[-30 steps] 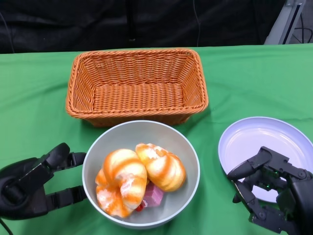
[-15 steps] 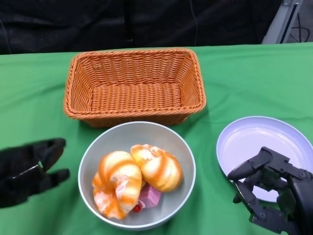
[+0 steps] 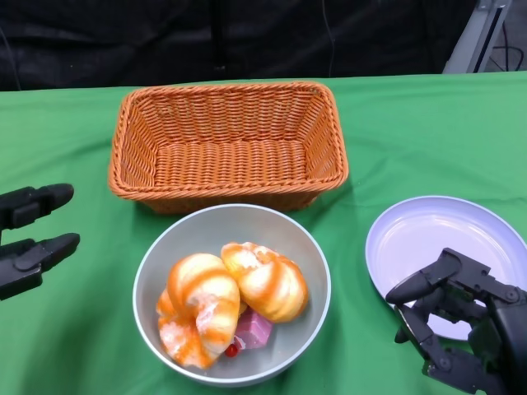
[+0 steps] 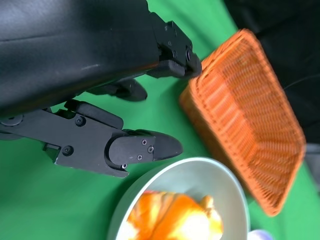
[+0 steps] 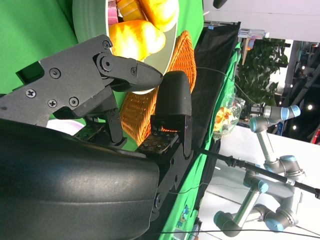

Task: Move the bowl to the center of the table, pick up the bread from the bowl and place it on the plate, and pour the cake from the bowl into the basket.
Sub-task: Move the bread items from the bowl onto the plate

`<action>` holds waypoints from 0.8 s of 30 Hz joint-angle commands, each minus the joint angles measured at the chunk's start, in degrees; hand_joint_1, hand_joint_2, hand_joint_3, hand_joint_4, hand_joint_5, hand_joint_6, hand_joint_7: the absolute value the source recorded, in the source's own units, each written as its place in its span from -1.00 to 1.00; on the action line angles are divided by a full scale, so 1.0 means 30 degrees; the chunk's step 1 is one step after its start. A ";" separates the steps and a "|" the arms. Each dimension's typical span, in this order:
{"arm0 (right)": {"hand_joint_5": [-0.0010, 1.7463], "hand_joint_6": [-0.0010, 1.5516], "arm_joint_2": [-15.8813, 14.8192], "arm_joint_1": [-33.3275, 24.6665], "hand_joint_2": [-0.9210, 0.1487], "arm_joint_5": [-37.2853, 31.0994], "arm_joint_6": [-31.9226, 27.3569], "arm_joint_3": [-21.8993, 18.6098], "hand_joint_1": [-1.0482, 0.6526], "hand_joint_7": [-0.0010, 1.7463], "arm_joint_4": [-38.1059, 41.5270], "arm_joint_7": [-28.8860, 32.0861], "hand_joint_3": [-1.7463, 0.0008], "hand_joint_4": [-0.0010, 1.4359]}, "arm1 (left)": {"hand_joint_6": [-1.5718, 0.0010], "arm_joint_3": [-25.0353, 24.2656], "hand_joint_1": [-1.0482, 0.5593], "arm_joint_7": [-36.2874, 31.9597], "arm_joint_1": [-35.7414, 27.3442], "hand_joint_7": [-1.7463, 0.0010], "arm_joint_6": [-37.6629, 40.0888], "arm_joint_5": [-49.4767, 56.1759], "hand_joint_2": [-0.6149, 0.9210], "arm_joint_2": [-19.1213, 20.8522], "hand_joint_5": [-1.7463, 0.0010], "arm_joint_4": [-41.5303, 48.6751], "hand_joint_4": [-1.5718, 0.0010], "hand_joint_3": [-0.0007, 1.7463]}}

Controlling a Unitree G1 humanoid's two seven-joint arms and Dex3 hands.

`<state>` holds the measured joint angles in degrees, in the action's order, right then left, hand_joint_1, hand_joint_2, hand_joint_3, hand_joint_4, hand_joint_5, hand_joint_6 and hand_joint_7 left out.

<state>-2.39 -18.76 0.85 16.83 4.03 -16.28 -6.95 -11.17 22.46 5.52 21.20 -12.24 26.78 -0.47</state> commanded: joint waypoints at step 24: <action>-0.06 -0.12 -0.3058 -0.0943 -1.00 -0.1287 -0.0677 -0.0390 -0.17 -0.59 -0.4583 -0.2686 0.87 -0.16 | 0.05 -0.1938 0.25 -0.1393 0.0341 -0.58 -1.4838 -0.0802 0.68 -0.4443 -0.94 0.6048 0.04 0.12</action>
<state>-9.93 -21.63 -1.87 16.38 2.79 -27.71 -14.45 -16.55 17.71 5.96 -22.46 -13.96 12.52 17.16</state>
